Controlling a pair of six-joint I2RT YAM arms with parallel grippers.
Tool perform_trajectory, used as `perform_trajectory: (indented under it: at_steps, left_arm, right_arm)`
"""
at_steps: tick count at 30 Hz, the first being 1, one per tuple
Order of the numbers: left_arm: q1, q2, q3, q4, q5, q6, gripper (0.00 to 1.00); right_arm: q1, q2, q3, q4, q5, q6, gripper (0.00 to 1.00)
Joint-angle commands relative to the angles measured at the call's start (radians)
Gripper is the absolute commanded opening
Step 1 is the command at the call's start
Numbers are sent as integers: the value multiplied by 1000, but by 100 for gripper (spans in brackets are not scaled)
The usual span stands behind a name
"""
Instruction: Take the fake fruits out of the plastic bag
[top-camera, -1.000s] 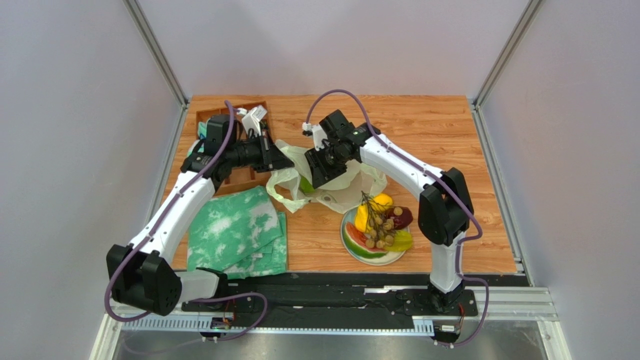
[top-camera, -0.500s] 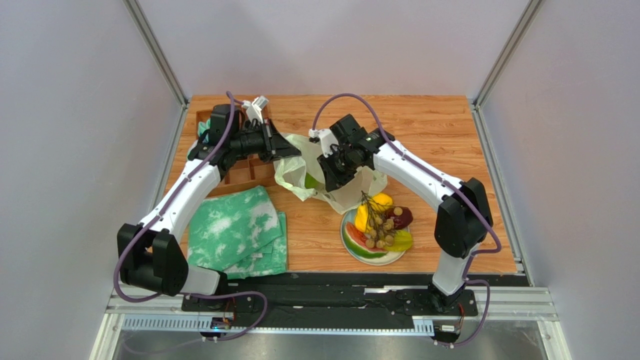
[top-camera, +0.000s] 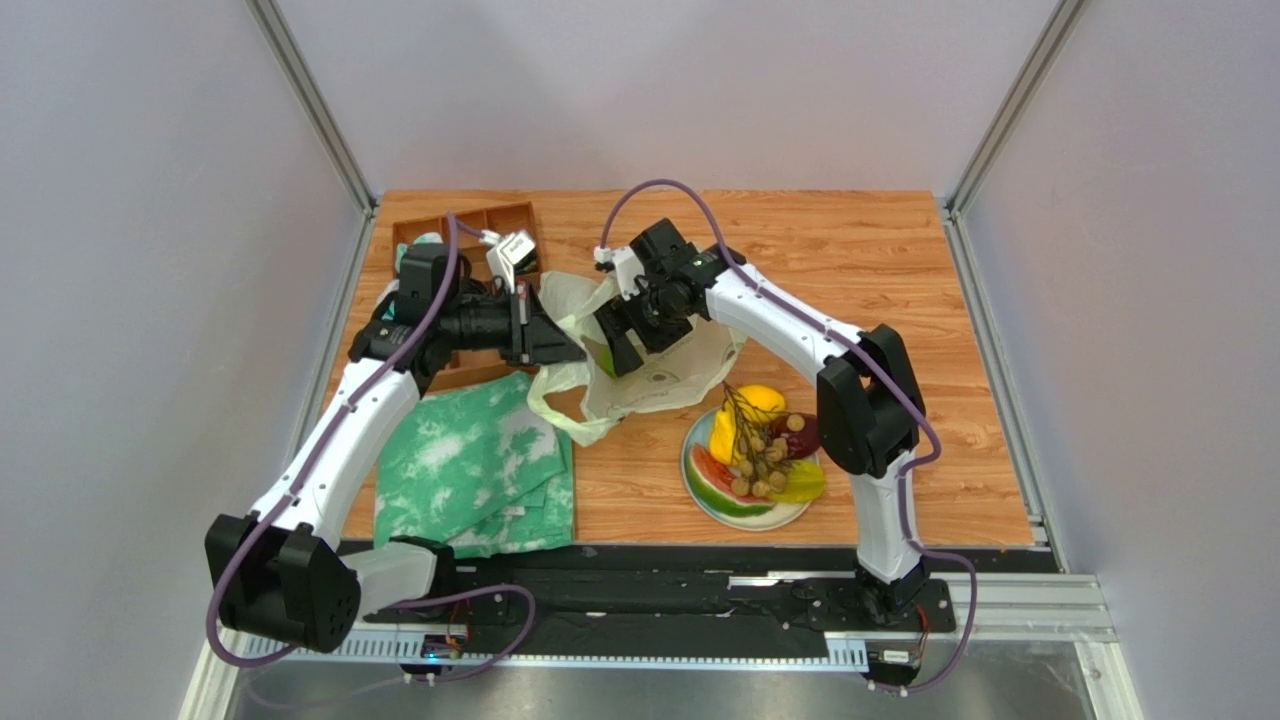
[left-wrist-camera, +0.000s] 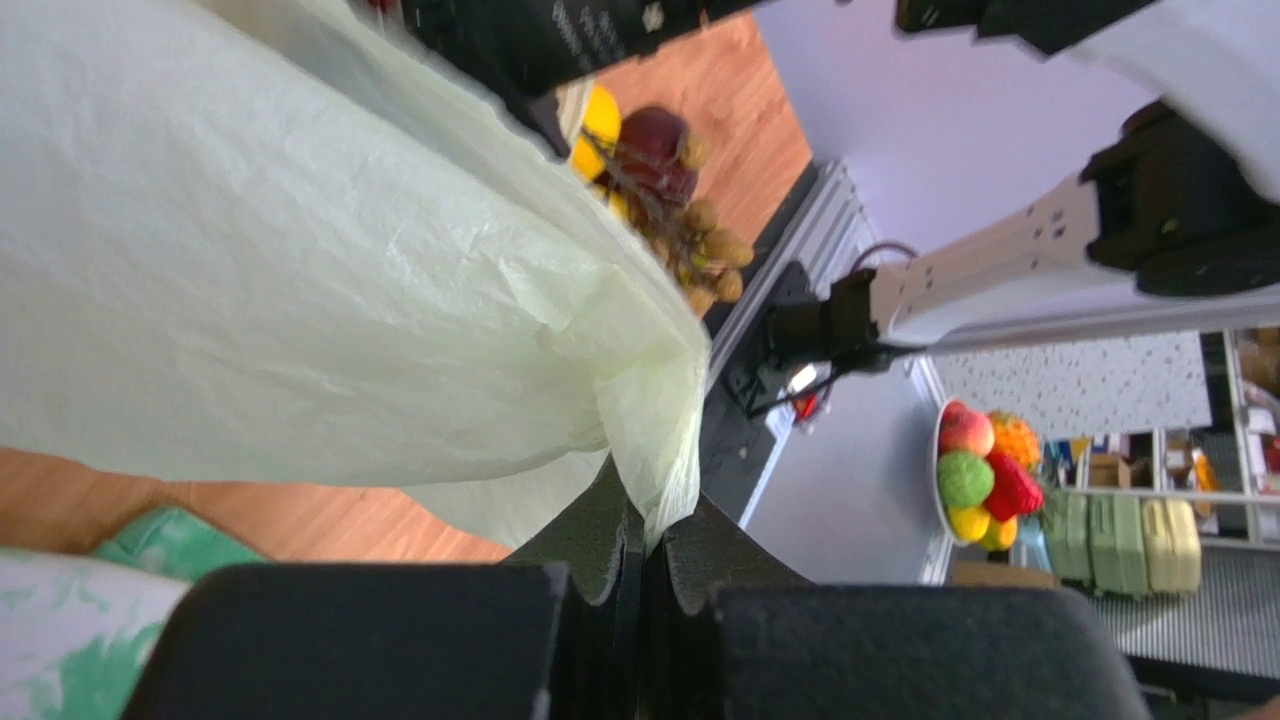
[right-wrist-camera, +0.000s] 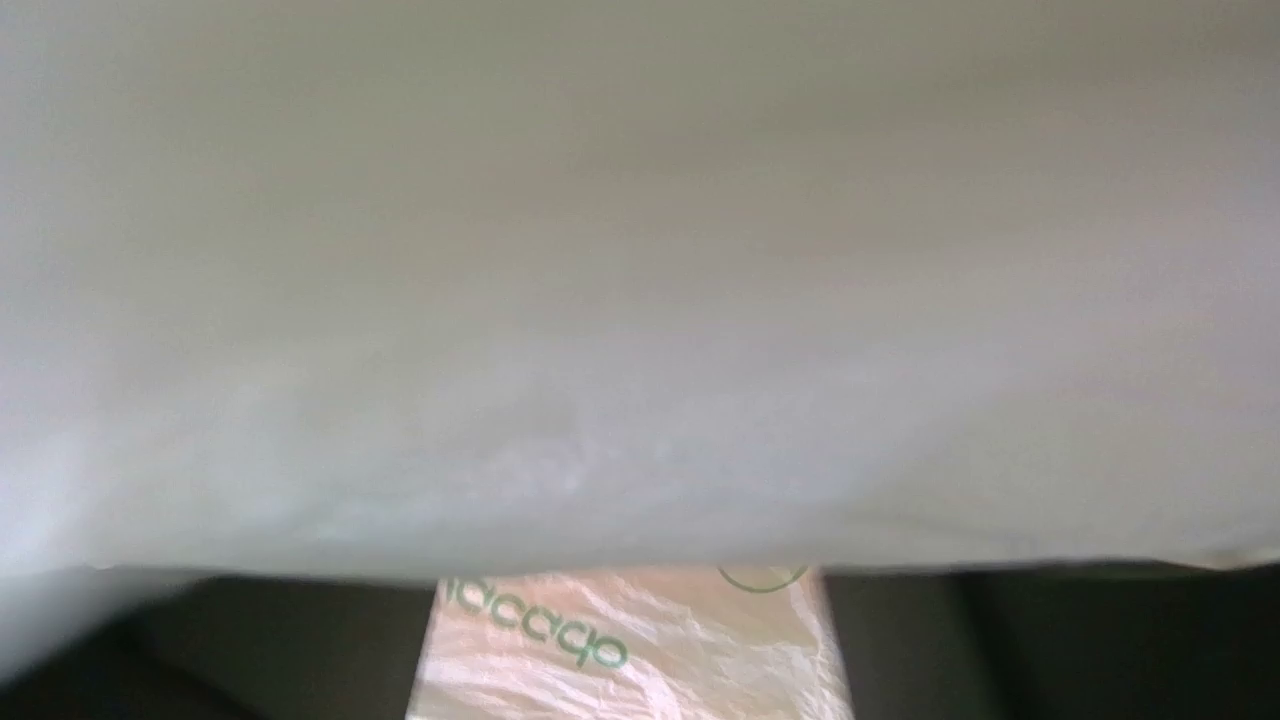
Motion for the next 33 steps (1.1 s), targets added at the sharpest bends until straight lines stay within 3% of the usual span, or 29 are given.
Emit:
perform_trajectory:
  at_steps: [1,9,15,17,20,23,33]
  left_arm:
    - [8,-33,-68,-61,99,126,0]
    - [8,-79,-154,-8,158,65,0]
    - [-10,-172,-171,-30,303,-22,0]
    - [-39,-194,-105,-72,300,14,0]
    - [-35,-189,-176,-72,301,34,0]
    - [-35,-206,-261,26,282,-30,0]
    - [-24,-194,-253,21,238,4,0]
  right_arm:
    - [32,5,-21,30,-17,57,96]
    - [86,39,8,70,110,122,100]
    - [98,22,-29,87,199,166,99]
    - [109,5,-41,96,201,151,99]
    - [134,22,-29,102,211,134,99]
    - [157,45,-17,102,236,124,100]
    - [174,77,-63,81,244,151,93]
